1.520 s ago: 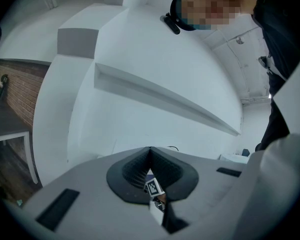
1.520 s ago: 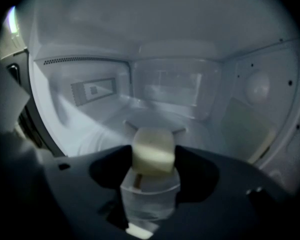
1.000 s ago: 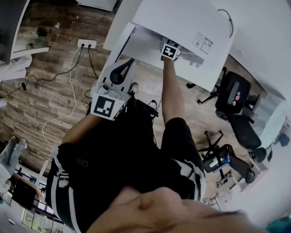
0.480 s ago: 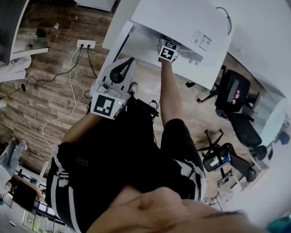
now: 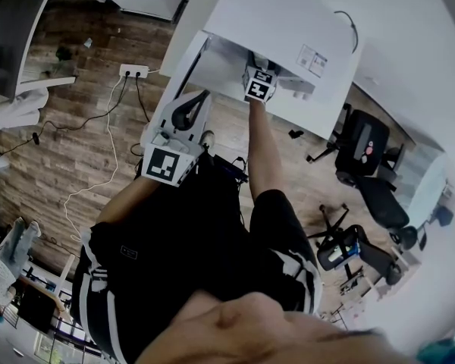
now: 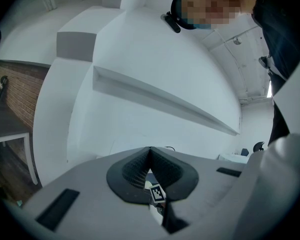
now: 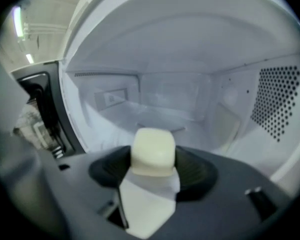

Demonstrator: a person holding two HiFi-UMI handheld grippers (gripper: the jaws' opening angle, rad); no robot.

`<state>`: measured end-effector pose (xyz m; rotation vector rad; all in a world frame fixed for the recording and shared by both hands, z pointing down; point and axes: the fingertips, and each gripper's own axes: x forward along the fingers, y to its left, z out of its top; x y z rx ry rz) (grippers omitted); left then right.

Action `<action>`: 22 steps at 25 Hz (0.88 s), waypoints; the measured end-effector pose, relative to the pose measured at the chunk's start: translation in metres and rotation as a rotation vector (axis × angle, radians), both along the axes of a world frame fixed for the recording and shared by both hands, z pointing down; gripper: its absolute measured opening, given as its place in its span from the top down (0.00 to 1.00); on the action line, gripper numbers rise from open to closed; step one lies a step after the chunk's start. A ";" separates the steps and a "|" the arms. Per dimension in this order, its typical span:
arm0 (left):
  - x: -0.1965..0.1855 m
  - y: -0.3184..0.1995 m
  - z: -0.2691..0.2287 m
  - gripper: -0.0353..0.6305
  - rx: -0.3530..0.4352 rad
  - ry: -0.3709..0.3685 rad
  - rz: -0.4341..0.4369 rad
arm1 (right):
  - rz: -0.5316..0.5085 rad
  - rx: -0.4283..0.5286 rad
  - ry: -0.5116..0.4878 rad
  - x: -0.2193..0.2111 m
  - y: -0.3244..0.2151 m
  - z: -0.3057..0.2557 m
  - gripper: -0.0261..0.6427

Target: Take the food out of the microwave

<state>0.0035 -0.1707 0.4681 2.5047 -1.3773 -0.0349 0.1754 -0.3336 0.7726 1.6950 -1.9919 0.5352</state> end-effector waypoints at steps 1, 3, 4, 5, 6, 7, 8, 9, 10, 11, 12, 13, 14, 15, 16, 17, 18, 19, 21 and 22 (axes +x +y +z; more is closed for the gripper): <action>0.000 0.000 0.000 0.90 0.000 0.001 -0.001 | 0.000 0.001 -0.004 0.000 0.002 -0.001 0.53; 0.001 0.002 0.000 0.90 0.002 0.003 -0.002 | 0.004 0.007 -0.015 0.001 0.006 -0.004 0.53; 0.001 0.004 -0.001 0.90 0.004 0.002 -0.002 | 0.006 0.012 -0.021 0.002 0.008 -0.007 0.53; 0.001 0.006 -0.001 0.90 0.006 0.002 -0.002 | 0.009 0.017 -0.027 0.002 0.011 -0.009 0.53; 0.001 0.008 -0.002 0.90 0.008 0.002 -0.001 | 0.011 0.023 -0.033 0.002 0.015 -0.012 0.53; 0.002 0.010 -0.003 0.90 0.010 0.003 0.000 | 0.012 0.028 -0.036 0.003 0.019 -0.015 0.53; 0.003 0.011 -0.003 0.90 0.012 0.004 0.001 | 0.012 0.033 -0.039 0.003 0.023 -0.018 0.53; 0.003 0.012 -0.004 0.90 0.012 0.006 0.002 | 0.013 0.036 -0.042 0.004 0.026 -0.021 0.53; 0.004 0.014 -0.004 0.90 0.012 0.008 0.002 | 0.013 0.039 -0.046 0.004 0.031 -0.024 0.53; 0.005 0.016 -0.005 0.90 0.011 0.010 0.003 | 0.014 0.041 -0.050 0.005 0.035 -0.027 0.53; 0.006 0.018 -0.005 0.90 0.011 0.012 0.004 | 0.013 0.044 -0.054 0.005 0.041 -0.030 0.53; 0.008 0.020 -0.006 0.90 0.016 0.012 0.006 | 0.012 0.046 -0.059 0.006 0.047 -0.033 0.53; 0.010 0.023 -0.007 0.90 0.024 0.010 0.009 | 0.011 0.050 -0.065 0.007 0.053 -0.037 0.53; 0.012 0.026 -0.008 0.90 0.038 0.006 0.013 | 0.010 0.056 -0.072 0.008 0.059 -0.041 0.53; 0.014 0.028 -0.009 0.90 0.052 0.000 0.018 | 0.011 0.061 -0.079 0.009 0.066 -0.045 0.53; 0.016 0.031 -0.009 0.90 0.061 -0.002 0.021 | 0.013 0.065 -0.087 0.010 0.072 -0.049 0.53; 0.019 0.035 -0.010 0.90 0.059 0.000 0.021 | 0.016 0.069 -0.094 0.012 0.079 -0.053 0.53; 0.021 0.038 -0.010 0.90 0.053 0.003 0.019 | 0.017 0.073 -0.101 0.013 0.085 -0.058 0.53; 0.025 0.046 -0.011 0.90 0.063 0.002 0.020 | 0.016 0.086 -0.112 0.016 0.098 -0.069 0.53; 0.028 0.050 -0.012 0.90 0.071 0.000 0.021 | 0.013 0.095 -0.119 0.017 0.104 -0.075 0.53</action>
